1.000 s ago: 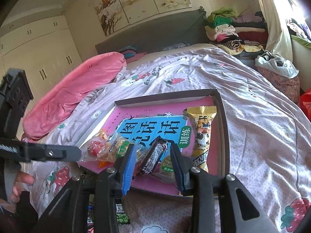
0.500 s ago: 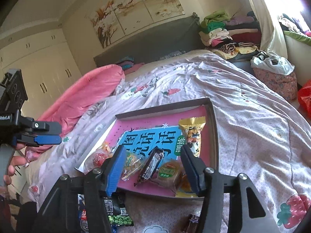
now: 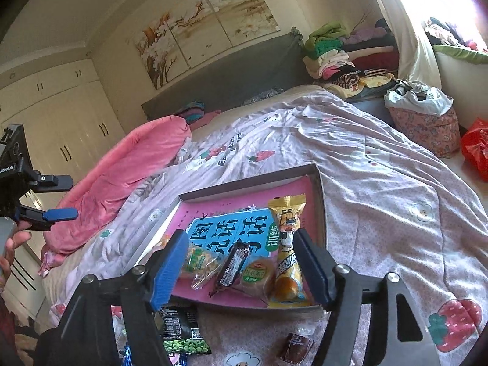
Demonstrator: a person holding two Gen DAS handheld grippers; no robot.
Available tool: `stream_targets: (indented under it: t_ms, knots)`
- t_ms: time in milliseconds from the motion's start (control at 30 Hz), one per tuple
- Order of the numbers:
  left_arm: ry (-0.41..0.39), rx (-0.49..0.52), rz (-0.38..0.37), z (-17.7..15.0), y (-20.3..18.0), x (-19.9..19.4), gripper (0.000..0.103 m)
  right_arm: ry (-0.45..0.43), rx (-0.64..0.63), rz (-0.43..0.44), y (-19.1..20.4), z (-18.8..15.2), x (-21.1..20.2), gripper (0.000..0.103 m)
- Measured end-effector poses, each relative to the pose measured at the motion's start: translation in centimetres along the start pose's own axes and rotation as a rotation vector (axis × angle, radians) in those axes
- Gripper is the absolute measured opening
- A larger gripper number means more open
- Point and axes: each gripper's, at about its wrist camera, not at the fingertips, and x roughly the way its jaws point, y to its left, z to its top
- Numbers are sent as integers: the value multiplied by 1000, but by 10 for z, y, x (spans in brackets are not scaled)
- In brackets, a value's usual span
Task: Organize snacks
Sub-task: 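Withdraw the left tool toward the blue Oreo packet while the right tool approaches the chocolate cup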
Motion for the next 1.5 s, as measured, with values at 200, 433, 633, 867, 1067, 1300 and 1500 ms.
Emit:
stream_targets:
  t_ms: [200, 433, 633, 867, 1067, 1300, 1500]
  knots:
    - [-23, 10, 35, 0, 1, -10, 78, -4, -5, -4, 2, 0, -3, 72]
    - [-17, 41, 112, -5, -2, -8, 78, -3, -6, -8, 5, -1, -9, 74]
    - [-5, 69, 154, -15, -6, 2, 78, 2, -14, -2, 13, -6, -17, 76]
    - [29, 106, 228, -30, -7, 21, 78, 21, -35, -1, 24, -11, -19, 76]
    - [59, 131, 250, -43, -9, 36, 78, 34, -41, -9, 27, -14, -19, 76]
    - [80, 155, 246, -57, -12, 49, 78, 41, -47, -19, 28, -17, -22, 76]
    - [84, 161, 214, -66, -13, 50, 78, 42, -47, -31, 27, -19, -27, 76]
